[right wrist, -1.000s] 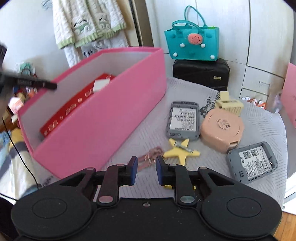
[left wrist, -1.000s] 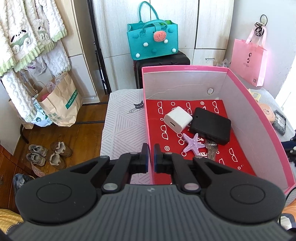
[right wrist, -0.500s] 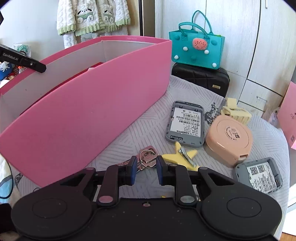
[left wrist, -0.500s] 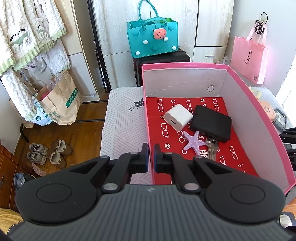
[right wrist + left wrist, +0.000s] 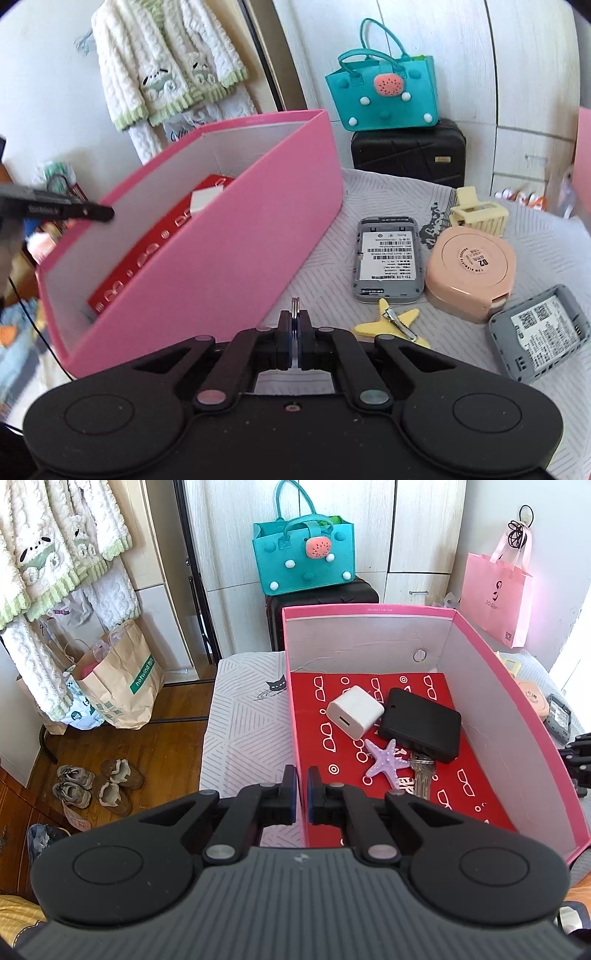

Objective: Organize rigid objects
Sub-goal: 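Move the right gripper to the pink-tagged keys and grasp them, then carry the pink-tagged keys into the pink box and open the right gripper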

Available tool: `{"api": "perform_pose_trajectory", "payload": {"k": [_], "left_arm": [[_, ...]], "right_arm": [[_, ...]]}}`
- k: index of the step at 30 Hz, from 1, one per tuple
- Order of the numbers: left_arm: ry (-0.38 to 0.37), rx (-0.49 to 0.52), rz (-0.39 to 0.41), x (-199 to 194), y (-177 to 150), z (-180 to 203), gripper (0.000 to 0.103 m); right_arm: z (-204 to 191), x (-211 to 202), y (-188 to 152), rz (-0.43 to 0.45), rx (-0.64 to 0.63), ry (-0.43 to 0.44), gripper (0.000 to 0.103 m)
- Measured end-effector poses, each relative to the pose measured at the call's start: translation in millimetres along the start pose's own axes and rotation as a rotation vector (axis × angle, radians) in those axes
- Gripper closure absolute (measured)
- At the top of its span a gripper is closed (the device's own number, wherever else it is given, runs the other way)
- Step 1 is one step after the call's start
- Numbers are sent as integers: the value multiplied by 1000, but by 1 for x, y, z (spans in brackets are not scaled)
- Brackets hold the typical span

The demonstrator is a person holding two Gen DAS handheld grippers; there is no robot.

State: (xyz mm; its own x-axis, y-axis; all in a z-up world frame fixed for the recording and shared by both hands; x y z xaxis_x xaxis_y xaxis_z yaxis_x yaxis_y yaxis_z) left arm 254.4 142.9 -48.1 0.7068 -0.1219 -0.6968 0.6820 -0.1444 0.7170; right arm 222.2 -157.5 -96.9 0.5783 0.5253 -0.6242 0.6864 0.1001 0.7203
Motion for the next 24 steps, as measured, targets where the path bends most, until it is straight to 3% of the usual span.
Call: {"api": "perform_pose_trajectory", "payload": {"k": [7,14,24], "left_arm": [[-6,-5,8,0,-1,1,99],[0,11,22,-1,-2,1,99],[-13,2,19,-2,-2,1,99]], "right_arm": [[-7,-12,17,31,-15,-5,98],[-14,-40,59,148,-25,-45,98],[-67,-69,113,255,-146,-12,98]]}}
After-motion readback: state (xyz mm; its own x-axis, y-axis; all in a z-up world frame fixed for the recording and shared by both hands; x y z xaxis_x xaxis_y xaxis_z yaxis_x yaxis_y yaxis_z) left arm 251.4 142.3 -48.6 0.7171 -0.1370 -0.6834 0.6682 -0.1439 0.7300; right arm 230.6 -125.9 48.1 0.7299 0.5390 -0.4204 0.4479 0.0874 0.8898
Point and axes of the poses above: each gripper's, at about its wrist camera, not at the fingertips, and x roughly the way its jaws point, z to its right, y to its top, the point moved 10 cm from there along x, roughly the way its jaws point, and after that the axes turned 5 degrees about z, right-handed, at the moved point
